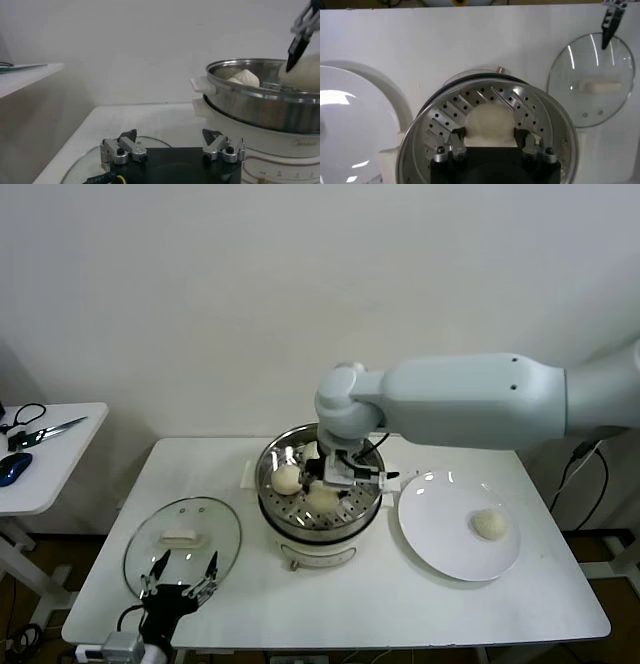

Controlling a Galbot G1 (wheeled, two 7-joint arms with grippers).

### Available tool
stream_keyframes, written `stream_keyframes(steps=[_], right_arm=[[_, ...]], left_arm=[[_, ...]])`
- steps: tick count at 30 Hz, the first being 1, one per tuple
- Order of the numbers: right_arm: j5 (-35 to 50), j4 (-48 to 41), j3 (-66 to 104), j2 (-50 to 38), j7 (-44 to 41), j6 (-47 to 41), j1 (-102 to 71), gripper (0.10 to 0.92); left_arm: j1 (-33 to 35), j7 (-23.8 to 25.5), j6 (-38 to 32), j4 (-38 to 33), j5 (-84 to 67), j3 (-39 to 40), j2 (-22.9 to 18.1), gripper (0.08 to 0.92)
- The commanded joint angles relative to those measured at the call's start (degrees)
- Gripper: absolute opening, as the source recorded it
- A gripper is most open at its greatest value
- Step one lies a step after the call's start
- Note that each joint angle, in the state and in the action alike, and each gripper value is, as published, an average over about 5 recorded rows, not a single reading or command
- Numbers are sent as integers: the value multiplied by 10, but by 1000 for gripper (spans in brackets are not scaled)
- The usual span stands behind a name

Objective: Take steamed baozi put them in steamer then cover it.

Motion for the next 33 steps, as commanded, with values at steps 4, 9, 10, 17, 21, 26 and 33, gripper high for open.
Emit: stream_keyframes(steps=[4, 9, 10, 17, 21, 26, 33], right_arm=[[-38, -27, 2, 19, 10, -4, -72, 653], [-49, -40, 3, 26, 22, -9, -81, 657], [-51, -44, 4, 26, 25, -10, -82, 659], [-24, -57, 14, 18, 7, 5, -38, 796], [52, -78, 20, -5, -27, 21, 27, 821], [173, -159, 1, -58, -77, 22, 115, 823], [310, -277, -122, -178, -109, -50, 174, 823]], left_arm=[[2, 0, -1, -1, -1, 0, 0, 823], [4, -1, -4, 0, -2, 0, 0, 823], [5, -1, -4, 1, -2, 0, 0, 823], [7, -1, -6, -1, -3, 0, 0, 823], [6, -2, -6, -2, -3, -1, -1, 823], [4, -2, -6, 0, -4, -2, 0, 823], [-1, -1, -5, 1, -13, -3, 4, 823]])
